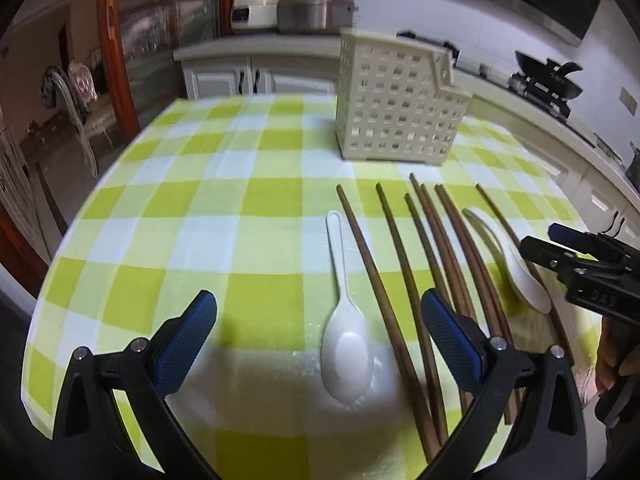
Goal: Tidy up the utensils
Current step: 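Lower the left tool over the white spoon and close on its handle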
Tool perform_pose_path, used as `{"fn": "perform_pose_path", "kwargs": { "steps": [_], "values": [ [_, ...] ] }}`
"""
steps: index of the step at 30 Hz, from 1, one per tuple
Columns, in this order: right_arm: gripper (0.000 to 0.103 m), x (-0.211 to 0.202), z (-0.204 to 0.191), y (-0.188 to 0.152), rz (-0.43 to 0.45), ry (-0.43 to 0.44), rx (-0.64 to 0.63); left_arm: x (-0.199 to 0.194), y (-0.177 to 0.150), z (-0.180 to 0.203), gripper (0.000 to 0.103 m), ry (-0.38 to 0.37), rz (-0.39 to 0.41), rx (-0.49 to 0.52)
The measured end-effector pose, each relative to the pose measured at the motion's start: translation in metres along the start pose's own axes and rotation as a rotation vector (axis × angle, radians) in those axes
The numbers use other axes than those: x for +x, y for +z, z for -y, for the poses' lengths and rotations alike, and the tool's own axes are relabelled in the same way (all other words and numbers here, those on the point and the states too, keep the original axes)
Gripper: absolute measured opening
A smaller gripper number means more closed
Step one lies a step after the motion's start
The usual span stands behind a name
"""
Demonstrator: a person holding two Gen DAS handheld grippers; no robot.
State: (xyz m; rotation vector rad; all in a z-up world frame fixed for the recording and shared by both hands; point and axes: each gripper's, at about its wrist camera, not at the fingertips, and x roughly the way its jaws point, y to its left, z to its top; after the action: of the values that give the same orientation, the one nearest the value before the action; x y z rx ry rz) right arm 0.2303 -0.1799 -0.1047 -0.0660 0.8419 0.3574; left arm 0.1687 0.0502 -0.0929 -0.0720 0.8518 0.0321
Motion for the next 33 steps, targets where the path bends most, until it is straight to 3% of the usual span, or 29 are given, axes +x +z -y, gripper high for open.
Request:
{"fn": "perform_pose_path", "kwargs": {
  "steps": [4, 6, 13, 23, 25, 30, 33],
  "values": [
    [0.055, 0.017, -0.007, 0.012, -0.050, 0.004, -0.033, 0.017, 0.015, 0.002, 0.099, 0.036, -0.052, 0.028],
    [0.050, 0.023, -0.009, 0.018, -0.074, 0.006, -0.044, 0.022, 0.023, -0.001, 0.099, 0.017, -0.085, 0.006],
    [0.039, 0.041, -0.013, 0.029, -0.129, -0.013, -0.065, 0.031, 0.033, -0.005, 0.098, -0.031, -0.094, -0.022],
    [0.026, 0.054, -0.018, 0.037, -0.155, -0.013, -0.087, 0.052, 0.037, 0.001, 0.098, -0.035, -0.121, 0.049],
    [0.020, 0.055, -0.019, 0.037, -0.155, -0.011, -0.088, 0.055, 0.040, 0.003, 0.094, -0.026, -0.122, 0.062],
    [0.019, 0.055, -0.016, 0.037, -0.146, -0.003, -0.083, 0.066, 0.042, 0.002, 0.069, -0.034, -0.159, 0.055],
    [0.019, 0.056, -0.016, 0.037, -0.141, 0.002, -0.082, 0.065, 0.042, 0.005, 0.064, -0.029, -0.159, 0.070]
  ]
}}
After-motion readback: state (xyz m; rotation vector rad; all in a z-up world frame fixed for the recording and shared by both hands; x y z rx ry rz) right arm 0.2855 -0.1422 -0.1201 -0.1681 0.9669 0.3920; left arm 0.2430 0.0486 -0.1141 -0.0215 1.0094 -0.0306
